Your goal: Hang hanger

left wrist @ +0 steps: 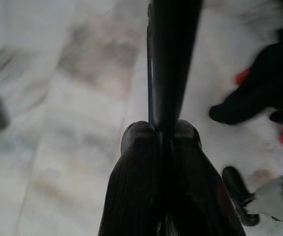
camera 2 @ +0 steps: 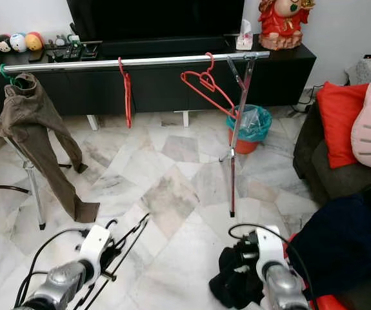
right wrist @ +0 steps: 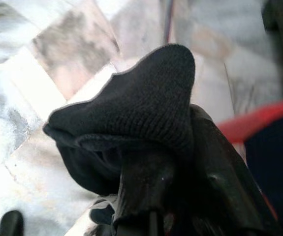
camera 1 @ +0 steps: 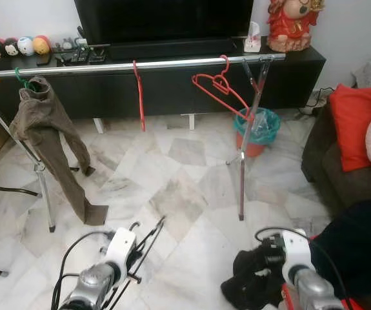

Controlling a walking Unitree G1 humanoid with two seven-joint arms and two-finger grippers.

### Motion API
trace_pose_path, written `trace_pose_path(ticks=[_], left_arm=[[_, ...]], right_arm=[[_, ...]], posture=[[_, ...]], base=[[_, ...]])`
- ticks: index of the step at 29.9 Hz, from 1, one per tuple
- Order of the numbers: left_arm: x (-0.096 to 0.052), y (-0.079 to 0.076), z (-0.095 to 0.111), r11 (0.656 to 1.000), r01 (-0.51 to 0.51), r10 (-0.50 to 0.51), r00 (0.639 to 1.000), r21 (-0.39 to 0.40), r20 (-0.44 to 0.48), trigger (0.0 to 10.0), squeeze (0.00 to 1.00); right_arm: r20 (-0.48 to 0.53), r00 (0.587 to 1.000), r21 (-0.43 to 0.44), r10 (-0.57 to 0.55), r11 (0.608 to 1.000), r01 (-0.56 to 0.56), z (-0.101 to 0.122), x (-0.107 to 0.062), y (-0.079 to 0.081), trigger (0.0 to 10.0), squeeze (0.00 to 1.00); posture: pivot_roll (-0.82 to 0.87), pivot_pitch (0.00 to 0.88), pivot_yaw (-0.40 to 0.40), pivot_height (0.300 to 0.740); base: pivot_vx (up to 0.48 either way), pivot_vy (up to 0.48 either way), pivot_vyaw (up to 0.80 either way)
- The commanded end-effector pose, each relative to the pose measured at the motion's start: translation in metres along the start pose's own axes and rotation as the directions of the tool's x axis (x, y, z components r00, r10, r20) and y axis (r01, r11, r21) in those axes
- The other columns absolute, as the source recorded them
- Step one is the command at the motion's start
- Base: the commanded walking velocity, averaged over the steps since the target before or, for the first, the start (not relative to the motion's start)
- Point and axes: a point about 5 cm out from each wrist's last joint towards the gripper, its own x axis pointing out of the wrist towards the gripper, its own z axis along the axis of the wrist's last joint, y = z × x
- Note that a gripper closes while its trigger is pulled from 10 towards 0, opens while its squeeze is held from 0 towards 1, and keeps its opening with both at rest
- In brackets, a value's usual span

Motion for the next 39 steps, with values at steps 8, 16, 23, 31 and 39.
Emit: trace_pose_path(ticks=[8,16,23,31,39], left_arm=[[0.001,-0.011,0.043,0.904,0.409,-0.418,0.907,0.121,0.052,10.0,0.0],[-0.007,-0.013,0.062,0.809,0.565,-0.576,0.816,0.163,0.033,10.0,0.0],[-0.014,-0.02,0.071,0.736,0.652,-0.665,0.747,0.181,0.01,10.0,0.0],[-0.02,-0.029,0.072,0.674,0.712,-0.721,0.692,0.197,-0.034,10.0,0.0],[-0.016,-0.033,0.076,0.697,0.687,-0.698,0.716,0.204,-0.029,10.0,0.0]], right_arm=[[0.036,0.999,-0.096,0.033,0.995,-0.029,0.047,0.012,-0.004,10.0,0.0],[0.064,0.996,-0.117,0.061,0.992,-0.053,0.071,0.016,0.0,10.0,0.0],[0.093,0.992,-0.127,0.08,0.99,-0.068,0.089,0.018,0.004,10.0,0.0],[0.116,0.988,-0.116,0.1,0.989,-0.086,0.106,0.02,0.01,10.0,0.0],[0.105,0.984,-0.122,0.144,0.984,-0.131,0.109,0.021,0.018,10.0,0.0]], posture=[[-0.05,0.015,0.027,0.74],[-0.05,0.019,0.028,0.74],[-0.05,0.019,0.03,0.74],[-0.05,0.015,0.031,0.74],[-0.05,0.015,0.032,0.74]], base=[[0.0,0.0,0.0],[0.0,0.0,0.0],[0.0,0.0,0.0],[0.0,0.0,0.0],[0.0,0.0,0.0]])
